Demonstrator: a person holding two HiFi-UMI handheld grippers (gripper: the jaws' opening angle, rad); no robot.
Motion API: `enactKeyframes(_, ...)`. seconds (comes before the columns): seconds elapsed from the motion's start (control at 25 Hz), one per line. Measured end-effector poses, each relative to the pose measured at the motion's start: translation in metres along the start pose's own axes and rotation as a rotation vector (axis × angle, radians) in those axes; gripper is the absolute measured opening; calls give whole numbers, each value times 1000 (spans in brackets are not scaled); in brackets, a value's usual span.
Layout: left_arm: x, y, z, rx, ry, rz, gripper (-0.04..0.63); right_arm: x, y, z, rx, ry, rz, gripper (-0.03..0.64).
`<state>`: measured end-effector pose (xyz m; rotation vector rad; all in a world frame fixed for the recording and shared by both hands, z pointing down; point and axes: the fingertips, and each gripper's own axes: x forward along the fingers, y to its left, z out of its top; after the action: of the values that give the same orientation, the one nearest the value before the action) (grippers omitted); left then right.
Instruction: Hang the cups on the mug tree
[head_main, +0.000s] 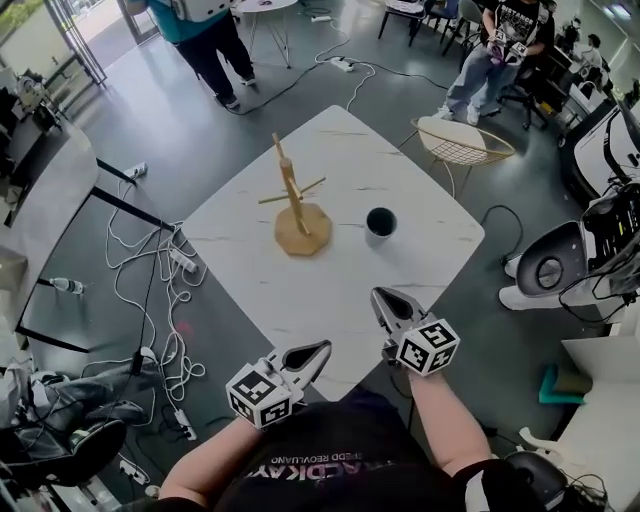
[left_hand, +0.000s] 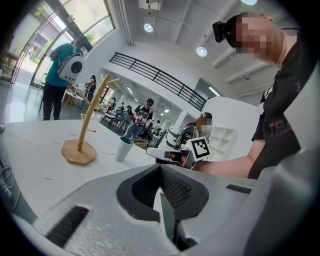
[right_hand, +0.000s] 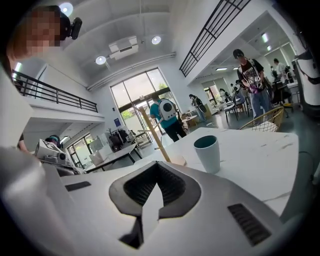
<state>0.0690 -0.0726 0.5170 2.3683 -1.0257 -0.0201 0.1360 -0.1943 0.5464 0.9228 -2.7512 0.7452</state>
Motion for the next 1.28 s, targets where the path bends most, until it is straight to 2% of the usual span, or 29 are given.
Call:
enactKeyframes(0.56, 35, 18, 16, -32, 0, 63, -6, 31, -59, 2, 19, 70, 6, 11)
enactKeyframes(1.0, 47, 17, 11, -51, -5, 114, -6, 40, -95, -7, -26, 100, -17, 16)
enactKeyframes(1.04, 47, 17, 11, -54, -6, 118, -6, 42, -97, -7, -32, 102, -22, 30)
enactKeyframes(1.12, 46, 18, 10, -57, -9, 124, -6, 45, -103, -8, -43, 109, -28, 114)
enactKeyframes(1.2, 45, 17, 10, -58, -12, 130, -6, 49, -109, -8, -64, 121, -37, 135)
enactKeyframes(1.28, 43, 17, 9, -61, -15, 138, -6, 54, -116, -9, -98, 136, -49, 184)
